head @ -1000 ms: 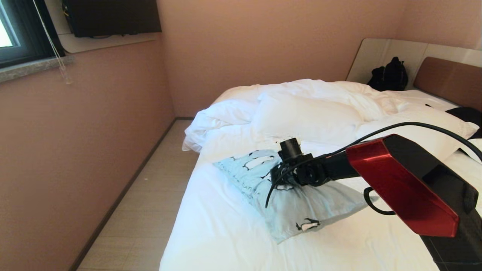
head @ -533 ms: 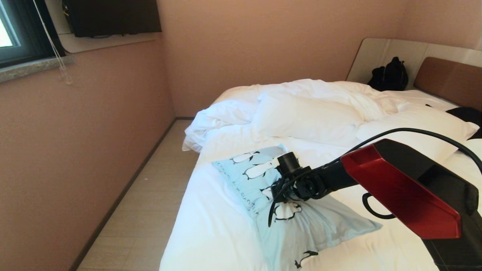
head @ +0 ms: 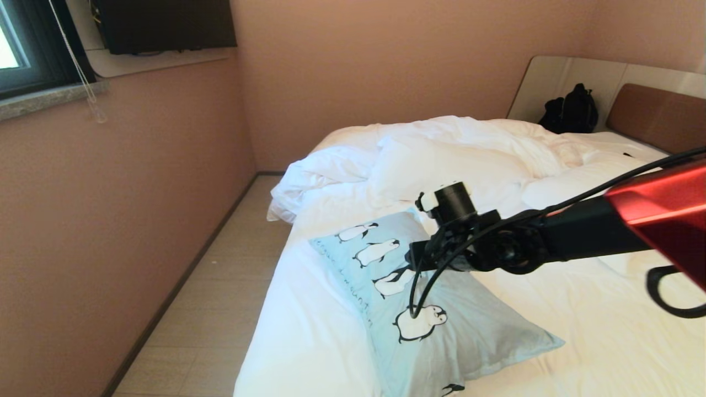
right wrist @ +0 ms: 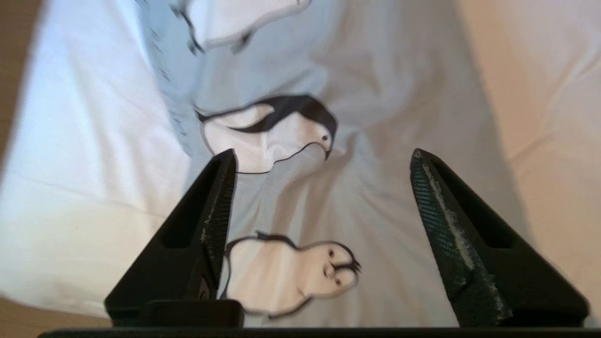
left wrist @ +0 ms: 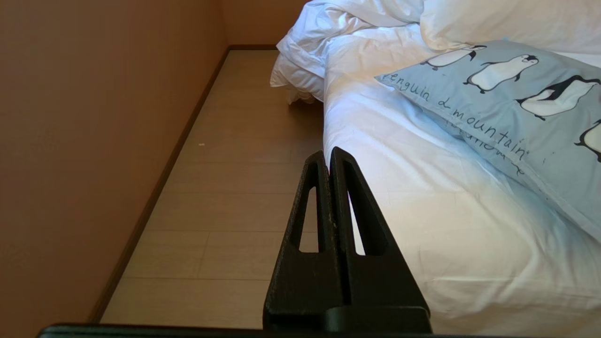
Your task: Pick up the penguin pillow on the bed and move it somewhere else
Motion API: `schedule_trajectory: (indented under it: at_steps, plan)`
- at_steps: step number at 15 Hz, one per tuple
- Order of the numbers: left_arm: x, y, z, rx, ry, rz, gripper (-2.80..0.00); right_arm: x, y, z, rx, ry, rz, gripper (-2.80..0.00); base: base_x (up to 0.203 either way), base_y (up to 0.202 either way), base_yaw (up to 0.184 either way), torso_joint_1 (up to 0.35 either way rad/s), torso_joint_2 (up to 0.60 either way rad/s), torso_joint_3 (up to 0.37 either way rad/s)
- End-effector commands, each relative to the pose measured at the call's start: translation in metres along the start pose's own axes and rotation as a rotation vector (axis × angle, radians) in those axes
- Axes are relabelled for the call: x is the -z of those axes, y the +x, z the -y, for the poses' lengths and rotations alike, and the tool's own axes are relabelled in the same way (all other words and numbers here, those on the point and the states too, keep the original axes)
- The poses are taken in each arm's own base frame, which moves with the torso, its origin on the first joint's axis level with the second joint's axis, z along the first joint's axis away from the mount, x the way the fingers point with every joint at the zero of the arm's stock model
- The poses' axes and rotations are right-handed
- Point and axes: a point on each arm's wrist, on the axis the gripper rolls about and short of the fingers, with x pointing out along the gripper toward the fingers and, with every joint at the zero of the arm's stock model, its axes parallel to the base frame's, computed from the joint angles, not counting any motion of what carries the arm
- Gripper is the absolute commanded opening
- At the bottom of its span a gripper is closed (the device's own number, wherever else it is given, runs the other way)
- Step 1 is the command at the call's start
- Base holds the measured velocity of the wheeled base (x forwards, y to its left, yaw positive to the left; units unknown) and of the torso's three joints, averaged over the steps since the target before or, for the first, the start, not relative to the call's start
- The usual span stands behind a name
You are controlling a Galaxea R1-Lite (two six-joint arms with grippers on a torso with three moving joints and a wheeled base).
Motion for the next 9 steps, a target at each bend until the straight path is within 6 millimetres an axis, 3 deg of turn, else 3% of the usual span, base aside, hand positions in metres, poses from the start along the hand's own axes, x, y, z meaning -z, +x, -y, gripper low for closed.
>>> schedule_trajectory:
  at_steps: [1,3,5,9]
  plan:
    - [0.000,0.000,0.000,-0.001,-0.001,0.001,-2.80,-0.027,-0.084,0.014,-0.045,0.046,0.157,-2.80,0.000,0.000,0.000,0.000,0.00,0.000]
    - [0.000,0.000,0.000,-0.001,0.000,0.001,-2.80,-0.025,-0.139,0.029,-0.070,0.070,0.228,-2.80,0.000,0.000,0.000,0.000,0.00,0.000]
    - [0.000,0.000,0.000,-0.001,0.000,0.001,-2.80,-0.009,-0.188,0.047,-0.081,0.122,0.285,-2.80,0.000,0.000,0.000,0.000,0.00,0.000]
    - [0.000,0.000,0.000,-0.001,0.000,0.000,-2.80,0.052,-0.254,0.089,0.102,0.239,0.387,-2.80,0.000,0.000,0.000,0.000,0.00,0.000]
